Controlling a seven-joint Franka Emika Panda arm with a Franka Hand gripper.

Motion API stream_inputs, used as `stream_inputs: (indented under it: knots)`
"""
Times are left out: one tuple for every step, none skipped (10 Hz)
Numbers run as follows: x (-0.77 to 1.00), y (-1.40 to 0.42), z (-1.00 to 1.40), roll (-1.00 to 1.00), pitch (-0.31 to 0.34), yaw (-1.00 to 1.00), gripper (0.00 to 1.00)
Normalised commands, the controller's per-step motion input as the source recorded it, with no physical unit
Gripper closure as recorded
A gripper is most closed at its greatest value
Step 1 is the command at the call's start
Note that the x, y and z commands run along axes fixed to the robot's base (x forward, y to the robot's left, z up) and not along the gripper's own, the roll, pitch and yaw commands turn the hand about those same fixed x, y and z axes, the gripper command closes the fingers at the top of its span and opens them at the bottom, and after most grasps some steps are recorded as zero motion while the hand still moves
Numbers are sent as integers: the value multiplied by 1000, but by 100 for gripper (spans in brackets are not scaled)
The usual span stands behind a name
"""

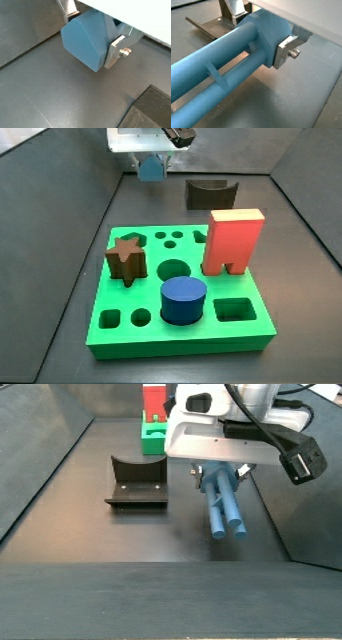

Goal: Pick up the 3 prong object. Move up. Rotate the 3 prong object. Place the 3 prong object on the fixture. Regrasp the 3 prong object. Move to above the board. Insert the 3 prong object.
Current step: Place the 3 prong object on the fixture.

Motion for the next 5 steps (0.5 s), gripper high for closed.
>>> stream_inputs:
  knots:
    - [-2,0,1000,-21,-13,-14,100]
    - [-10,-4,1000,-38,4,-8,100]
    - [-12,-5,1000,-59,13,2,100]
    - [-15,-8,1000,-82,15,13,100]
    - [-17,-9,1000,-97,16,17,100]
